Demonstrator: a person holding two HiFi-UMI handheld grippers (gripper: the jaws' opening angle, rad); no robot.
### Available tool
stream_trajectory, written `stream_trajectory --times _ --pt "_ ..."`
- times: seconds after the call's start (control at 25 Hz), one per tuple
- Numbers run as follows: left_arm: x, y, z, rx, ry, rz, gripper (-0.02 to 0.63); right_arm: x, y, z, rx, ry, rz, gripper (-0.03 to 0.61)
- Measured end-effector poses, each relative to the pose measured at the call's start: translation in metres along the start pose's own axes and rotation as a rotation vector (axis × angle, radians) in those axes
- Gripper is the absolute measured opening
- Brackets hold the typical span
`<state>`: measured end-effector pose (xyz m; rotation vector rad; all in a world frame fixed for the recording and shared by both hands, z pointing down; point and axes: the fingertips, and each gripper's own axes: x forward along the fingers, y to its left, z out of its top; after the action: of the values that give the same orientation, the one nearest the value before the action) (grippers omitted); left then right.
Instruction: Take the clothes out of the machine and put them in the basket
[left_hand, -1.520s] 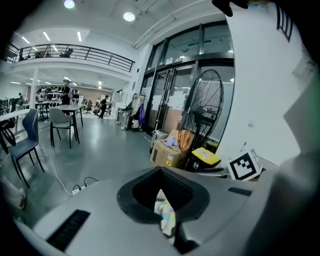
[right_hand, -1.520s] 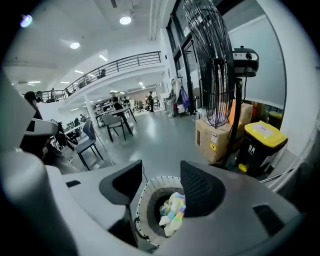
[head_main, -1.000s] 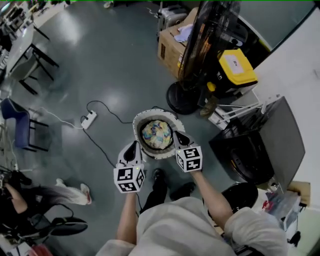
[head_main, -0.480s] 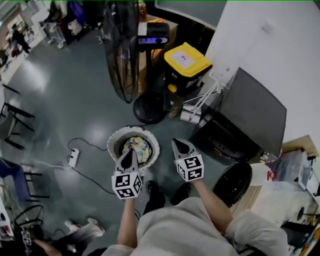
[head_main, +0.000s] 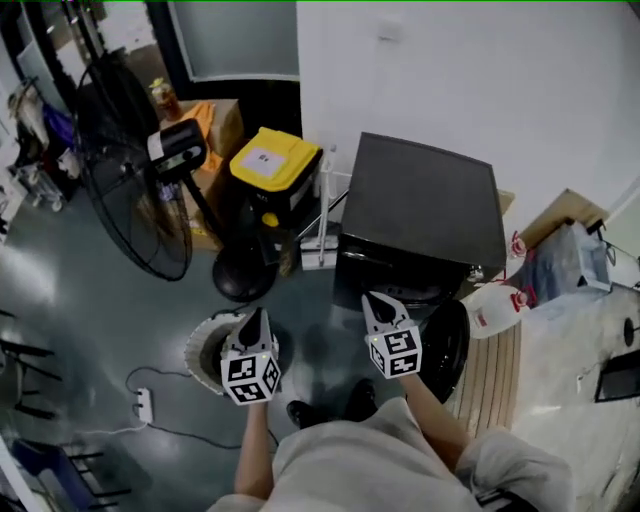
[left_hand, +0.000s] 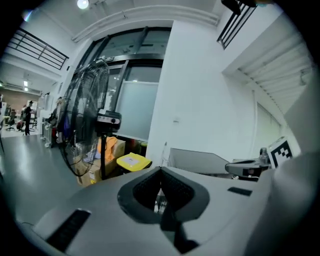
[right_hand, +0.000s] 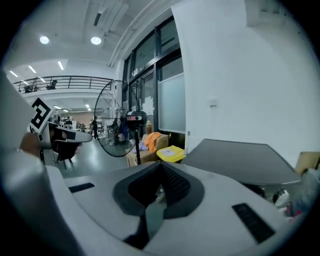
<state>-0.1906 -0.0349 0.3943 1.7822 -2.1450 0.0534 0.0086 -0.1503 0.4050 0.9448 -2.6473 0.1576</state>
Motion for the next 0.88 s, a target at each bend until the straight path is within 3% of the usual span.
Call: stream_trajectory --times 0.2,0.4,0.88 --pt "0.031 -0.058 0.012 0.057 -0.008 -0.102 0.018 -0.044 -0.066 -0.002 0.026 -0.026 -0.123 0.021" --pt "0.048 -0.092 0.021 0.088 -0.028 -0.162 0.018 -0.067 -0.102 -0.001 0.045 -0.052 -0.2 0.021" --pt "0.048 -0.103 0.022 0.113 -0.037 -0.154 0.018 -0.068 -0.107 0.007 0.032 -0.078 -0.19 0.021"
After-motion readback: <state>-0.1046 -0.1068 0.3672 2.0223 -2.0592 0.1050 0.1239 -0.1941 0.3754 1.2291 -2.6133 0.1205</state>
